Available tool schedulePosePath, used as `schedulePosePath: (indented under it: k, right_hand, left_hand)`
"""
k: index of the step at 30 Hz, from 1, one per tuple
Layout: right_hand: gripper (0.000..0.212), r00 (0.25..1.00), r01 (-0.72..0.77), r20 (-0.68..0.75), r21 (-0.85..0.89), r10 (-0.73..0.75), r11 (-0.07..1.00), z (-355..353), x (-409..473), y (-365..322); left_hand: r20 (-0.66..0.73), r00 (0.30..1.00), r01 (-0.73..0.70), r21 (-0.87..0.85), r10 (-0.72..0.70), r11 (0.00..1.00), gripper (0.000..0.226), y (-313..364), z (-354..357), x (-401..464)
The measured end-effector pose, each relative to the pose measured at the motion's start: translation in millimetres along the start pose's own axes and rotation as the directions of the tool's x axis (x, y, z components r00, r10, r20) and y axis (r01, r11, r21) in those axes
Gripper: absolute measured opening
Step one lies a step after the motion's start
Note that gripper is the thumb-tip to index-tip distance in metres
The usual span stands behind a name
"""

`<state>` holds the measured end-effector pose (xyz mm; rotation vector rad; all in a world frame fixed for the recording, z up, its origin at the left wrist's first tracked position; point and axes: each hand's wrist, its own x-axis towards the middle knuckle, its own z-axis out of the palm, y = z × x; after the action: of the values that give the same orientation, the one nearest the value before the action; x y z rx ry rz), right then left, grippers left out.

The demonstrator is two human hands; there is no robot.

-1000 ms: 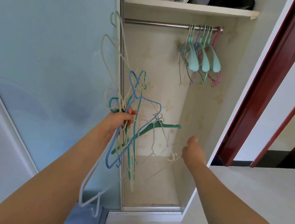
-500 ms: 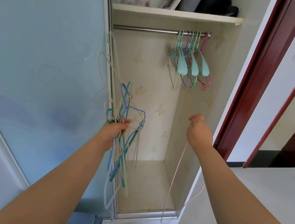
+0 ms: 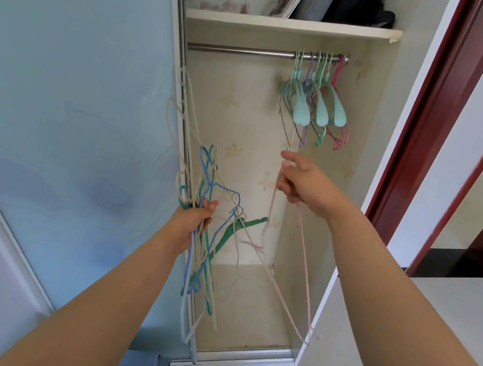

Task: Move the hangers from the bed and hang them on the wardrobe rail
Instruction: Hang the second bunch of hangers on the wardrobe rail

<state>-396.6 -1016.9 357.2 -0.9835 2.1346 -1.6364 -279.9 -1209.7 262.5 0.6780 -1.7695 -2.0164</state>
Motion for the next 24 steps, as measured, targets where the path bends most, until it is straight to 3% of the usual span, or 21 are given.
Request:
schedulePosePath:
  k: [4,7,10,13,17,20,24]
  right_hand:
    - [0.027,0.99,0.056,-0.142,0.256,-0.02,0.965,-10,0,0]
    - [0.031,0.992,0.072,-0.127,0.424,-0.019,0.903,-21,1,7]
    - [0.032,0.993,0.079,-0.121,0.562,-0.013,0.823,-35,3,17]
    - [0.031,0.995,0.06,-0.096,0.639,0.002,0.767,-47,4,25]
    - [0.031,0.995,0.061,-0.096,0.685,0.007,0.726,-60,3,30]
    - [0.032,0.994,0.076,-0.108,0.724,0.004,0.685,-74,5,28]
    - [0.032,0.989,0.118,-0.147,0.765,-0.007,0.633,-83,15,29]
  left_hand:
    - [0.021,1.0,-0.014,0.035,0.013,0.999,0.002,3,3,-4]
    - [0.026,1.0,-0.009,0.023,0.008,1.0,0.029,5,5,-4]
    - [0.025,1.0,0.003,0.029,-0.004,1.0,0.034,7,6,0]
    - [0.016,1.0,0.026,0.02,-0.026,0.999,0.01,12,6,1]
    - [0.005,1.0,0.026,0.049,-0.026,0.998,0.008,10,3,8]
    - [0.062,0.998,0.027,0.086,-0.033,0.996,0.025,4,-2,17]
    - [0.104,0.992,0.059,0.075,-0.067,0.995,0.014,0,-3,26]
